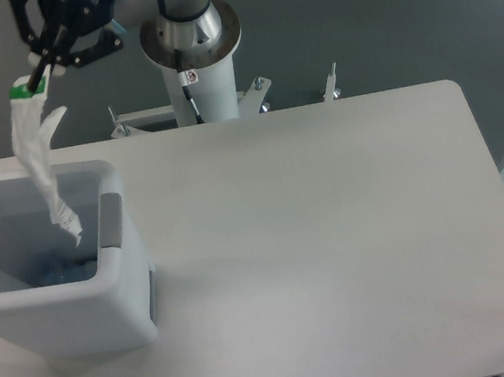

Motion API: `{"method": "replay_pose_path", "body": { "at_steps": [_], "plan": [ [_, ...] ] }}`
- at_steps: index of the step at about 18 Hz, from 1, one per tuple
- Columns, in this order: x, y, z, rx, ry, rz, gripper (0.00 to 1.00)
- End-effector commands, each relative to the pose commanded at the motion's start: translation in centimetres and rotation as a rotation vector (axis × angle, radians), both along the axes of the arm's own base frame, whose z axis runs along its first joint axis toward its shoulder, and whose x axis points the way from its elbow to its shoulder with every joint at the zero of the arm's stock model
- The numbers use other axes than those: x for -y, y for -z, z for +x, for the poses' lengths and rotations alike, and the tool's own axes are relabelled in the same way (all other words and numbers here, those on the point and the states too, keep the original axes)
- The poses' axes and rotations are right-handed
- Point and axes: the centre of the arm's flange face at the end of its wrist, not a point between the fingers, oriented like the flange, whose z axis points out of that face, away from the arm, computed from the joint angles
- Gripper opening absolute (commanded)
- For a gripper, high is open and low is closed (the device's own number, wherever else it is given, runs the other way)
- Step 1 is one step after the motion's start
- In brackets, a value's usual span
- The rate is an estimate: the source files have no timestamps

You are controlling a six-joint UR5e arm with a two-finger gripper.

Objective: Place the trash in the trash can
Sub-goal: 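Lower the wrapper into the bin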

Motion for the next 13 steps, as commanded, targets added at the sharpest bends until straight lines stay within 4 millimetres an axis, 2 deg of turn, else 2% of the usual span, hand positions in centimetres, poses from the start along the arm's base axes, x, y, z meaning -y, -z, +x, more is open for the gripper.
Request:
{"method": "replay_pose_path", "body": {
  "at_steps": [9,13],
  "plan": [
    [-0.8,2.2,0.1,0.071,-0.005,-0.051,0.0],
    [-2.0,4.3,-1.3,0.09,-0.015,-0.088,0.0]
  ]
}}
